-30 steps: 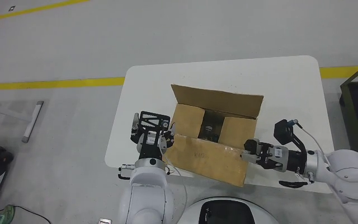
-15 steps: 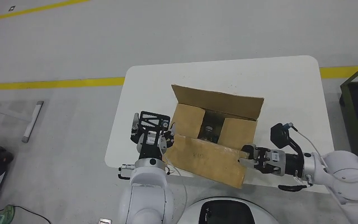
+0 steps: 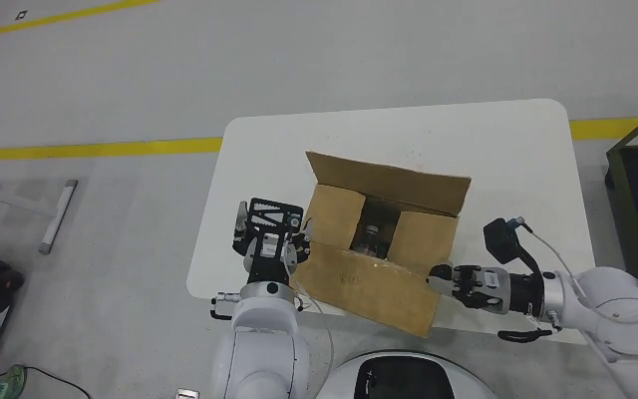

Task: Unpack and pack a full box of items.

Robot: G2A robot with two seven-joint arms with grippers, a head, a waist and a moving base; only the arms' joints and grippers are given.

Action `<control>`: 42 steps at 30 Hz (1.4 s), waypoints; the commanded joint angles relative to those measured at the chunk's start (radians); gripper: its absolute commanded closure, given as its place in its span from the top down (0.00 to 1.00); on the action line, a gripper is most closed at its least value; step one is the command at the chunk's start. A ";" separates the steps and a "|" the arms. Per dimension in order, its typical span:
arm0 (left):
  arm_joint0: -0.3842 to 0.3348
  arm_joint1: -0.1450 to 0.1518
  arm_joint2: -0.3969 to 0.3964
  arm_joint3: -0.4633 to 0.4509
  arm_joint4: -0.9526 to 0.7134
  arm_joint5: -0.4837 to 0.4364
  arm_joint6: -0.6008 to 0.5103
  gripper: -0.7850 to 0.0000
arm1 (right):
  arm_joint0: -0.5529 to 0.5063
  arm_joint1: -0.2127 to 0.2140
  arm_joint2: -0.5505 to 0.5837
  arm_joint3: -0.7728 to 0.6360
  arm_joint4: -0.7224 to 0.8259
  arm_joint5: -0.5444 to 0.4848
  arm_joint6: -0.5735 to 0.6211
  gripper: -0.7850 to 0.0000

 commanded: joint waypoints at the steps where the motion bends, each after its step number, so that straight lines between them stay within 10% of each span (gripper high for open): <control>1: 0.000 0.000 0.000 0.000 0.000 0.000 0.000 1.00 | 0.007 0.001 0.009 0.002 0.007 -0.007 -0.011 0.00; 13: 0.000 0.000 0.000 0.000 0.000 0.000 0.000 1.00 | 0.112 0.013 0.128 0.006 -0.102 -0.084 -0.093 0.00; 42: -0.044 0.007 0.131 0.027 0.111 -0.195 -0.111 1.00 | -0.079 0.002 0.187 -0.054 -0.404 -0.354 -0.443 0.02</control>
